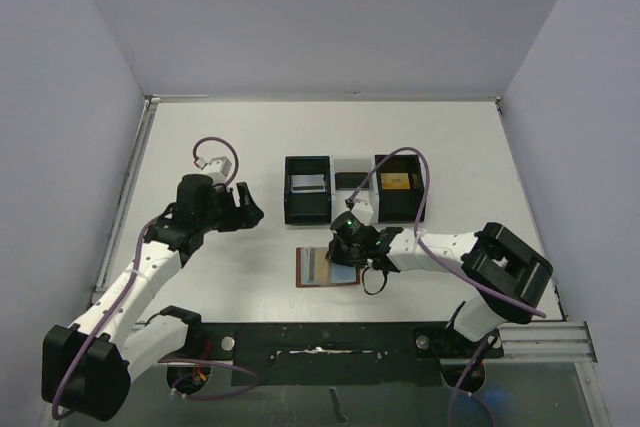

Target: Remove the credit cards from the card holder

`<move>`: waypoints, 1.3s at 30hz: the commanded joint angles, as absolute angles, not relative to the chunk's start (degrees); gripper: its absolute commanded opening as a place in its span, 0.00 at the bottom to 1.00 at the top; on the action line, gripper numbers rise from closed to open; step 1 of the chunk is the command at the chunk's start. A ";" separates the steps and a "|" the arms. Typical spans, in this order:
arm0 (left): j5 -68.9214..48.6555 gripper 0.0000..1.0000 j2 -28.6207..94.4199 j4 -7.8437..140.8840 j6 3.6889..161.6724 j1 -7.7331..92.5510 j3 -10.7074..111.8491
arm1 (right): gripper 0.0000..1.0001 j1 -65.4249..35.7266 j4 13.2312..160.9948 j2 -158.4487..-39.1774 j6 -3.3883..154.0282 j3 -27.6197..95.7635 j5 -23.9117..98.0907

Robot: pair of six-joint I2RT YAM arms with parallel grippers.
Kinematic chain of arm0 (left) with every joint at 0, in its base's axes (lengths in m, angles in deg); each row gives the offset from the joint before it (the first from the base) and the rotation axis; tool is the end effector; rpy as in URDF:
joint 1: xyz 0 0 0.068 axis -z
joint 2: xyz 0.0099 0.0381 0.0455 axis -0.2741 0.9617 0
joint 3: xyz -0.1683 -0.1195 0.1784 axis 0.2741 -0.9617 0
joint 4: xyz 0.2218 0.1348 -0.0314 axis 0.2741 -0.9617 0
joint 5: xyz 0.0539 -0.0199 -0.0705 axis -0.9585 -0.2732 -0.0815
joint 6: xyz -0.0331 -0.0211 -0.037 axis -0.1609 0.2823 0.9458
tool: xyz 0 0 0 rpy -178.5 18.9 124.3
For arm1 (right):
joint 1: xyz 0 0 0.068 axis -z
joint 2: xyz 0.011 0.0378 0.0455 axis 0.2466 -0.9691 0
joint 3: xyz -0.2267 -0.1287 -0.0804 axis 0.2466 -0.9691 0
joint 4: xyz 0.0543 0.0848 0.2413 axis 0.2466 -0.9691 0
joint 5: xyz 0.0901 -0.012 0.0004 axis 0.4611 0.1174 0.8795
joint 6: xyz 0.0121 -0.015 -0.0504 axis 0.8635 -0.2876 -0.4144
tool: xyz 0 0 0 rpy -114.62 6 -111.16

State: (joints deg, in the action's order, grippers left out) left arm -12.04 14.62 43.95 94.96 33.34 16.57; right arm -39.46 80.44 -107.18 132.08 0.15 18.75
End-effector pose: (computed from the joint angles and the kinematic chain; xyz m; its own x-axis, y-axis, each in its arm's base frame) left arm 0.2015 -0.0673 0.2428 -0.7076 -0.1992 -0.6780 0.1018 0.9207 -0.3768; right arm 0.1763 0.2292 0.1472 -0.8687 0.3033 -0.3915 0.1093 0.8884 0.4458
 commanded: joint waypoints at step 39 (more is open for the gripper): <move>0.51 0.39 36.81 94.70 125.68 54.16 -0.51 | 0.00 -33.98 89.70 -107.59 134.65 -9.00 27.16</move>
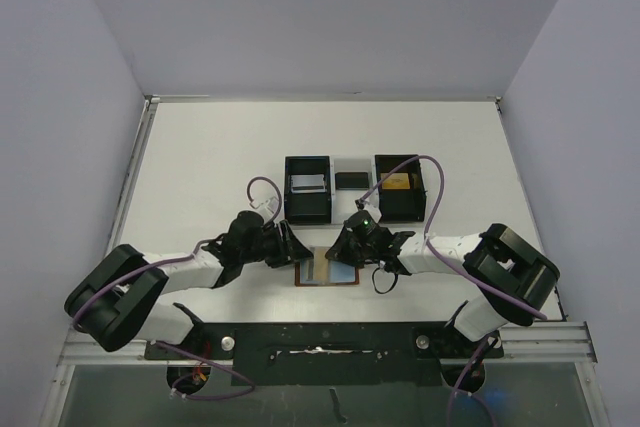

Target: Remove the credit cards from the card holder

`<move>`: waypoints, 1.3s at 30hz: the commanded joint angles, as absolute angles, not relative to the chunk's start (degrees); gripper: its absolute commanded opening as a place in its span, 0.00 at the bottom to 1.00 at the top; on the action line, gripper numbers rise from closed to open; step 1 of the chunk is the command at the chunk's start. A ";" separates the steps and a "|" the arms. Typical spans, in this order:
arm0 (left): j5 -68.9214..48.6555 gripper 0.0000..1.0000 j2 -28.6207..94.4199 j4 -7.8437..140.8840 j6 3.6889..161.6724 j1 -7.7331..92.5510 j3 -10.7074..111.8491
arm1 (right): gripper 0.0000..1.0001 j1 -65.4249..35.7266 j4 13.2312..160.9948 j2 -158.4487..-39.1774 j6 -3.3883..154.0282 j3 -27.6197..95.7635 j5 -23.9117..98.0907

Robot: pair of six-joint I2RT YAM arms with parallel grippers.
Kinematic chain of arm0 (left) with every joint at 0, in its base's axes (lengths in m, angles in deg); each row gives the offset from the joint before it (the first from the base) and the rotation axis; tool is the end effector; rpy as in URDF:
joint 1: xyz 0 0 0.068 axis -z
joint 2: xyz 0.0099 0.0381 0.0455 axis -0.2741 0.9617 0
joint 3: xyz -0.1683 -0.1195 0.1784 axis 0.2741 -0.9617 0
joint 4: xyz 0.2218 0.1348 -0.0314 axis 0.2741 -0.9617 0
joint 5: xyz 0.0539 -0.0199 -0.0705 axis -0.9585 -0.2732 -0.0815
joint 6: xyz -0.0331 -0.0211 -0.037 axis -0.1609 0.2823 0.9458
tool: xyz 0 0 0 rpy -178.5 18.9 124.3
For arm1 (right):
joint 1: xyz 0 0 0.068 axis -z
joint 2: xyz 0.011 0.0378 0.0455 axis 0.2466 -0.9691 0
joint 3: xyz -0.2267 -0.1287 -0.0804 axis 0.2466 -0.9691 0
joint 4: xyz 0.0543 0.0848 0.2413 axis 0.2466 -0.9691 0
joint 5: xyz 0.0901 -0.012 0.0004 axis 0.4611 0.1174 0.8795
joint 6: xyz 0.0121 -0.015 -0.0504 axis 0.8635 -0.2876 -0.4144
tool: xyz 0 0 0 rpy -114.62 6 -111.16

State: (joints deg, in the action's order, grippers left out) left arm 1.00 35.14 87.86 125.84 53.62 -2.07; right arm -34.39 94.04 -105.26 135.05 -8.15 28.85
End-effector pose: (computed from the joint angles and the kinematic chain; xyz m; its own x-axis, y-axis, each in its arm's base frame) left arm 0.1766 -0.1514 0.1338 -0.9074 -0.2720 -0.3205 0.0903 0.6185 -0.7806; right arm 0.1815 0.2059 0.1327 -0.8792 0.3892 -0.2746 0.1517 0.7752 0.6132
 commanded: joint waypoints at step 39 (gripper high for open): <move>5.98 0.22 40.63 96.87 129.12 55.06 -0.96 | 0.37 -33.31 85.22 -97.35 128.62 -2.67 26.99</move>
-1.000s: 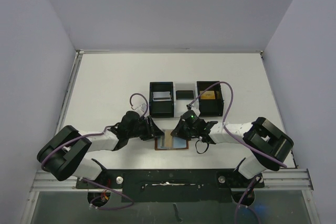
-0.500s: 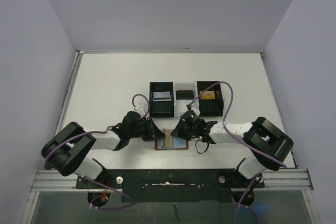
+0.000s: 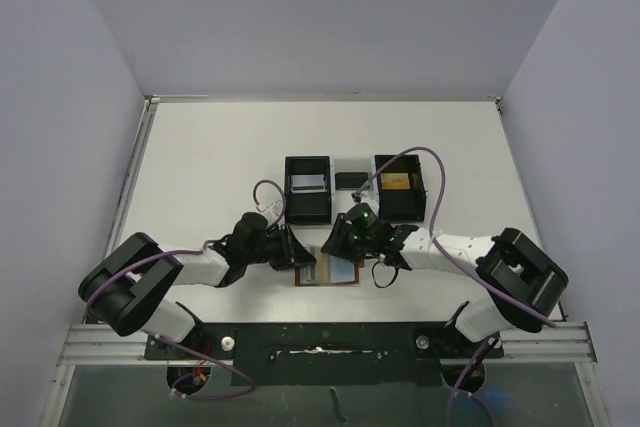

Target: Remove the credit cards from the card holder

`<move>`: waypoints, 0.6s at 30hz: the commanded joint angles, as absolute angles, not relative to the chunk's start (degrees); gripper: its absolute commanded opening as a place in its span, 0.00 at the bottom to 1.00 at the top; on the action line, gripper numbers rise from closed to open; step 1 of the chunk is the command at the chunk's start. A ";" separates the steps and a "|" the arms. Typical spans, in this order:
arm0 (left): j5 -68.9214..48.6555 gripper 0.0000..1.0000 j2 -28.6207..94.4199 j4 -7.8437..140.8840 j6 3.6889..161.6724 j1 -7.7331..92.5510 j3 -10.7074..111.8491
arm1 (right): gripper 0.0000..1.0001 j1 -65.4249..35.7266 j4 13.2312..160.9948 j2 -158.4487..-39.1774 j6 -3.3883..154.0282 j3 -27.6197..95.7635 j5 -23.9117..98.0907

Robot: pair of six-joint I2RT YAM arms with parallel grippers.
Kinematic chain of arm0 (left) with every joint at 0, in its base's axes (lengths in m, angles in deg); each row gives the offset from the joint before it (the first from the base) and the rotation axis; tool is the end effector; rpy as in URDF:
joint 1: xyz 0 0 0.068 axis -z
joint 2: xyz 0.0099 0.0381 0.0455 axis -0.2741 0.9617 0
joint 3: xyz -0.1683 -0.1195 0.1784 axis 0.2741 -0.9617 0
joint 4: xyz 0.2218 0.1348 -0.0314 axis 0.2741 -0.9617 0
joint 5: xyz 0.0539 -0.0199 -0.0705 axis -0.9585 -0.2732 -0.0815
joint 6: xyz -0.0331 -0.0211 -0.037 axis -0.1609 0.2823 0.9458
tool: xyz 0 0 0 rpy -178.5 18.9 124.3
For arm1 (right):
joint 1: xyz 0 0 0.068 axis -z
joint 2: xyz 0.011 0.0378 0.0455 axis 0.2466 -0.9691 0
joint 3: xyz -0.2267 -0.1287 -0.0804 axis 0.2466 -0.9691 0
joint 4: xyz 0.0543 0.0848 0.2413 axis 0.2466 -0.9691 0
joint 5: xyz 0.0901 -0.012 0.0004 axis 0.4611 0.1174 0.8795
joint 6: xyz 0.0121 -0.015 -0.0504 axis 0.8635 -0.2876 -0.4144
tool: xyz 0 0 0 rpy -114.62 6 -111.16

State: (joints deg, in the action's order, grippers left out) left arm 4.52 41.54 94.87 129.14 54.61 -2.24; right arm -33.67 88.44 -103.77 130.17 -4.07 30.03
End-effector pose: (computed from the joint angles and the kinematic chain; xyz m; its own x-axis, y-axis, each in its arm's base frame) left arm 0.1786 -0.1608 0.1201 -0.9342 -0.2529 -0.2517 0.0653 0.5724 -0.8174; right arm 0.1889 0.2101 0.1517 -0.8931 0.3239 -0.3122 0.0822 0.7999 0.5945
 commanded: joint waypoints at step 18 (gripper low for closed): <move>-1.95 0.31 38.35 91.41 128.92 61.04 5.48 | 0.41 -33.10 76.81 -78.81 136.07 -11.12 11.46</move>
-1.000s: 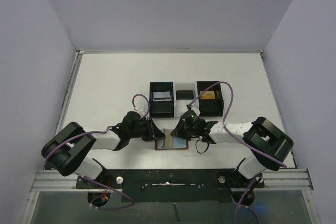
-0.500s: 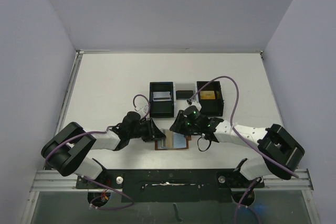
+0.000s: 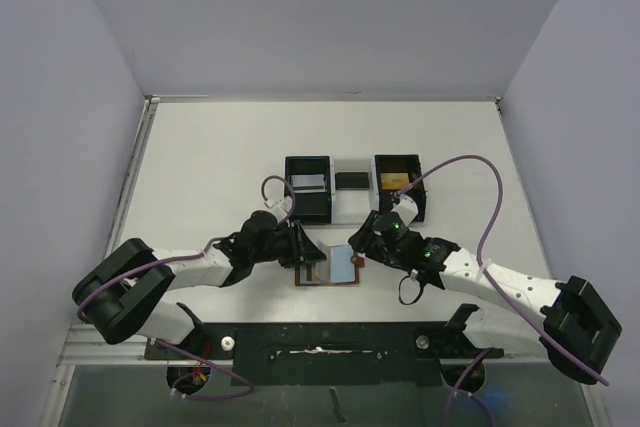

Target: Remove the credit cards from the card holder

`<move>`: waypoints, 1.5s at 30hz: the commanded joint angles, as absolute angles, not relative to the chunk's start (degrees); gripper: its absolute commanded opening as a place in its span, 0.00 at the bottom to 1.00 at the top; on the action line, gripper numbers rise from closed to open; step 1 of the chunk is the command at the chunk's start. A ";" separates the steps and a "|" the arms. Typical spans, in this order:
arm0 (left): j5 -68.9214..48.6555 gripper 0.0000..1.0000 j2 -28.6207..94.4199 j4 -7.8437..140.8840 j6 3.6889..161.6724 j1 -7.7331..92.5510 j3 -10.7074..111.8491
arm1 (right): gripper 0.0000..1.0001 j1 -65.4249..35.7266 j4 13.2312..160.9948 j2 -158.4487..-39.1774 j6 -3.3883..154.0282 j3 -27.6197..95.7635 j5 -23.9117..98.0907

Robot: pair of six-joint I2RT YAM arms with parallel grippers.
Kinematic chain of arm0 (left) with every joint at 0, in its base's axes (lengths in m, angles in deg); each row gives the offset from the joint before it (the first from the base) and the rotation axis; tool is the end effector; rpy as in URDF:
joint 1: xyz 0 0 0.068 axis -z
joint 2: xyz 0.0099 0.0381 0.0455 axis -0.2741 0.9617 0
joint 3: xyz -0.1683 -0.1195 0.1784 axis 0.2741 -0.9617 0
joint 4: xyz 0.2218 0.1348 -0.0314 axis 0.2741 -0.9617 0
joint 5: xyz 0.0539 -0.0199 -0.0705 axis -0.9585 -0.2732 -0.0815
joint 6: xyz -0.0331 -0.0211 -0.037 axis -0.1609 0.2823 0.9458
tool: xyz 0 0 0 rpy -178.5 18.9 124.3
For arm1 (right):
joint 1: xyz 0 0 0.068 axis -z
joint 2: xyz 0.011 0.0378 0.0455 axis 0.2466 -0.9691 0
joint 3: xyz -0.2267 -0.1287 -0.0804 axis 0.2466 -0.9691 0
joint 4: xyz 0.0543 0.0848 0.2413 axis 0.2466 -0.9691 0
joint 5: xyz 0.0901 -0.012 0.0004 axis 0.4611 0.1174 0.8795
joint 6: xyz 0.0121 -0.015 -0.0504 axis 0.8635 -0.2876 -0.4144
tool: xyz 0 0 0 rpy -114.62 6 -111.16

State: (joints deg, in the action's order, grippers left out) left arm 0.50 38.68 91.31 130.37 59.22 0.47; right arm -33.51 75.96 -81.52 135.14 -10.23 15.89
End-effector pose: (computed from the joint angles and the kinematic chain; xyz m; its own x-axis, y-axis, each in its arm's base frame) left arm 0.1725 -0.1784 0.1374 -0.9275 -0.2433 -0.2838 0.1000 0.5702 -0.8154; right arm 0.1541 0.1575 0.1937 -0.7431 0.5090 -0.4345 0.1893 0.7825 0.5931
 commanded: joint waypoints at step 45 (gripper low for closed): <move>-2.10 0.30 50.02 94.65 131.51 65.63 8.86 | 0.30 -30.37 88.57 -91.93 140.72 -18.68 29.65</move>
